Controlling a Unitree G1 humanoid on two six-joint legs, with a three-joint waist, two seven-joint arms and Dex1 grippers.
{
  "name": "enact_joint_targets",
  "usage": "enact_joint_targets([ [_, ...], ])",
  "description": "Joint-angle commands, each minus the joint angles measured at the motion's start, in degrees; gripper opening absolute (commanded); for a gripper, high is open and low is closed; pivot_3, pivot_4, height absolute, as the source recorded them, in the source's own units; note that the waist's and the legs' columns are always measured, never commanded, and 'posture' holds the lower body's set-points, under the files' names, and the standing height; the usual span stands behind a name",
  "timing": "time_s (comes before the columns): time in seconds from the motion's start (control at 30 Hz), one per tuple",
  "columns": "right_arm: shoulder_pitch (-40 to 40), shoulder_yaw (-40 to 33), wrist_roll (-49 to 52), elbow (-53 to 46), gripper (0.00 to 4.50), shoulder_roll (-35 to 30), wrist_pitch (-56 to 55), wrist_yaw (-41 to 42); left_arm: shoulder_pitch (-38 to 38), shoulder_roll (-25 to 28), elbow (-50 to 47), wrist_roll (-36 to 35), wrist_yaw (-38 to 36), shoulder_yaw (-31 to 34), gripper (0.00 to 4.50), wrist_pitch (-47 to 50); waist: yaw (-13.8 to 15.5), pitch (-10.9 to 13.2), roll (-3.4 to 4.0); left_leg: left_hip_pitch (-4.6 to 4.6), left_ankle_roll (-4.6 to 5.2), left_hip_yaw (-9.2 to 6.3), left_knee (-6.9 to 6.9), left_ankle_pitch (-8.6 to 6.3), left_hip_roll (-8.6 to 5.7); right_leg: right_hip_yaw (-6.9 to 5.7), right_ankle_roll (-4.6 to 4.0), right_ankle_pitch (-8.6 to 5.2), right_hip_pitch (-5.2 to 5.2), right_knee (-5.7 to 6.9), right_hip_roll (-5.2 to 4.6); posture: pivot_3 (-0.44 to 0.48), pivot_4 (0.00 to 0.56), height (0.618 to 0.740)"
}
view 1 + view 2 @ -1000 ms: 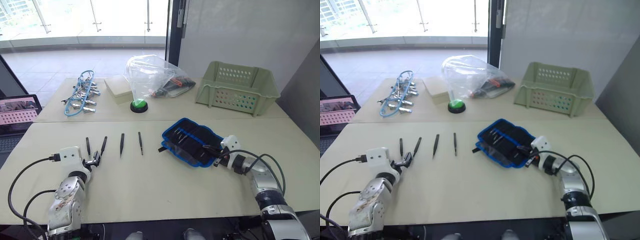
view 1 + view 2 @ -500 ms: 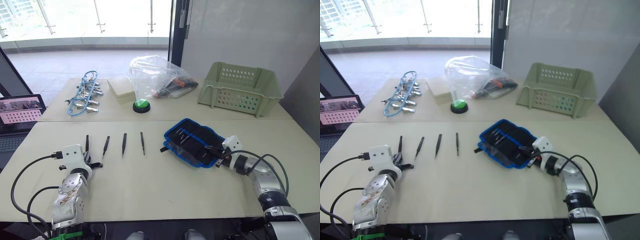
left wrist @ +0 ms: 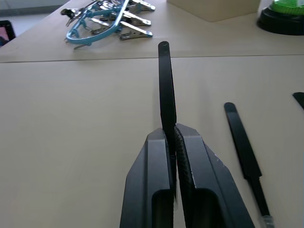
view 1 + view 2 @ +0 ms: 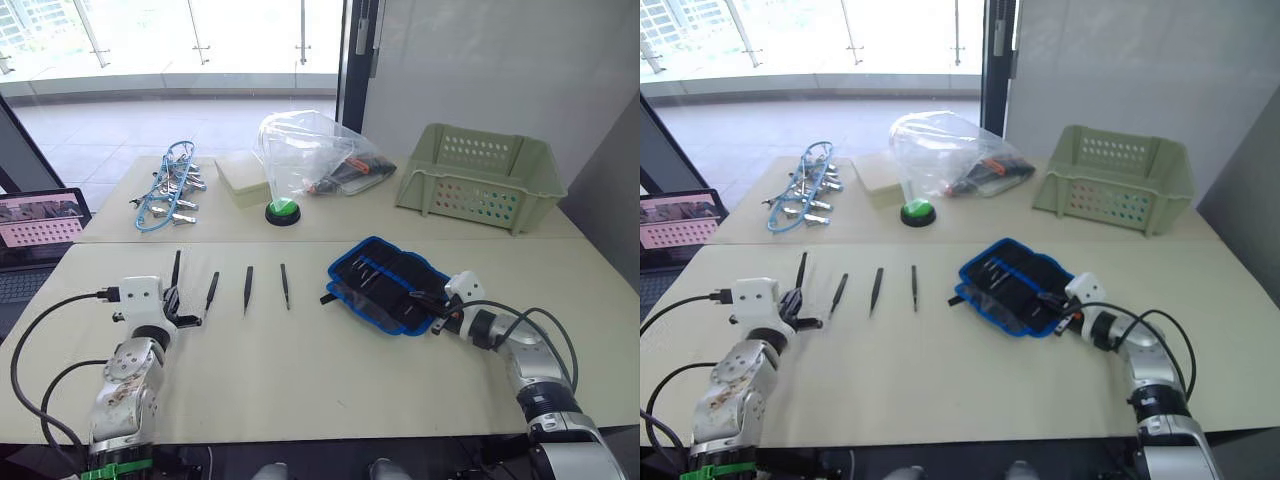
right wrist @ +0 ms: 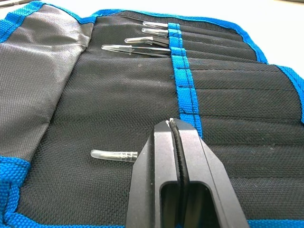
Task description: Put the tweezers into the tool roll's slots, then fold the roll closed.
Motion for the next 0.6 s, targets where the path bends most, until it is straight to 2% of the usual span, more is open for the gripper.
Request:
enact_joint_targets([
  [0.03,1.26,-0.31,0.05,1.14,0.00,0.19,1.63,-0.16,-2.99,1.88,-4.24,-2.52,-5.79,-3.98,0.01,2.83,-0.09,0.00,0.00,0.00,0.00,0.00,0.00,0.00,0.00,0.01,0.00,0.00,0.01,0.00,0.00,0.000,0.150,0.740],
  [0.13,1.31,-0.38,0.11,0.86,0.00,0.31,1.79,-0.37,-7.87,4.78,-7.69,-2.23,-11.47,-11.45,0.01,6.74,-0.20,0.02,0.01,-0.02,0.00,-0.01,-0.01,0.00,0.01,0.00,0.00,0.00,-0.03,0.01,0.01,0.000,0.150,0.740],
  [0.2,1.30,-0.30,0.10,0.72,0.00,0.32,2.00,-0.42,-9.84,5.25,-8.14,-1.79,-12.84,-14.17,0.01,7.90,-0.27,0.02,0.01,-0.03,0.00,-0.01,-0.01,0.00,0.00,0.00,0.00,0.00,-0.02,0.00,0.01,0.000,0.150,0.740],
  [0.3,1.49,-0.28,0.21,0.24,0.00,0.47,2.35,-0.58,-14.94,3.99,-7.58,-1.71,-13.86,-19.09,0.01,12.23,-0.47,0.03,0.02,-0.02,0.00,-0.01,-0.02,0.00,0.00,0.01,0.00,0.00,-0.02,-0.01,0.01,0.000,0.150,0.740],
  [0.43,1.90,-0.37,0.32,-0.45,0.00,0.75,2.67,-0.93,-21.64,1.71,-4.75,2.99,-11.71,-26.97,0.01,18.51,-0.58,0.04,0.01,-0.04,0.00,-0.02,-0.02,0.00,-0.02,0.00,0.01,-0.01,-0.01,-0.01,0.01,0.000,0.150,0.740],
  [0.53,2.13,-0.20,0.34,-0.88,0.00,0.91,3.00,-1.29,-27.83,-3.74,-1.48,-5.11,-15.79,-26.21,0.01,30.72,-0.53,0.06,-0.01,-0.06,0.00,-0.03,-0.02,0.00,-0.02,0.00,0.04,-0.02,-0.02,-0.01,0.01,0.000,0.150,0.740],
  [0.6,2.28,-0.15,0.38,-1.20,0.00,0.95,3.17,-1.47,-31.22,-6.25,1.77,-7.13,-16.45,-24.57,0.01,33.87,-0.76,0.06,0.00,-0.07,0.01,-0.04,0.00,0.00,-0.03,-0.01,0.05,-0.03,-0.03,-0.01,0.01,0.000,0.150,0.740],
])
